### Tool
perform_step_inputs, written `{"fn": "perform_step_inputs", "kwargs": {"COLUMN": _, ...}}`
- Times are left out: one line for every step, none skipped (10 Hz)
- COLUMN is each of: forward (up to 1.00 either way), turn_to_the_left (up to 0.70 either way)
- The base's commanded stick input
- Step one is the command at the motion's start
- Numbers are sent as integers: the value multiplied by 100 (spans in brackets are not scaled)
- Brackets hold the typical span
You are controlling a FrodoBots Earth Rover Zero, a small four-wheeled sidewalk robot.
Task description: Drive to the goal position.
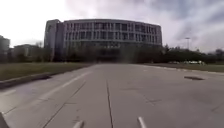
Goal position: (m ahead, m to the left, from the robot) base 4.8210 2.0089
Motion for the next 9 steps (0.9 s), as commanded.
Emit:
{"fn": "perform_step_inputs", "kwargs": {"forward": 100, "turn_to_the_left": 0}}
{"fn": "perform_step_inputs", "kwargs": {"forward": 100, "turn_to_the_left": 2}}
{"fn": "perform_step_inputs", "kwargs": {"forward": 100, "turn_to_the_left": 27}}
{"fn": "perform_step_inputs", "kwargs": {"forward": 100, "turn_to_the_left": 18}}
{"fn": "perform_step_inputs", "kwargs": {"forward": 100, "turn_to_the_left": 0}}
{"fn": "perform_step_inputs", "kwargs": {"forward": 100, "turn_to_the_left": 0}}
{"fn": "perform_step_inputs", "kwargs": {"forward": 100, "turn_to_the_left": 0}}
{"fn": "perform_step_inputs", "kwargs": {"forward": 100, "turn_to_the_left": 0}}
{"fn": "perform_step_inputs", "kwargs": {"forward": 100, "turn_to_the_left": 0}}
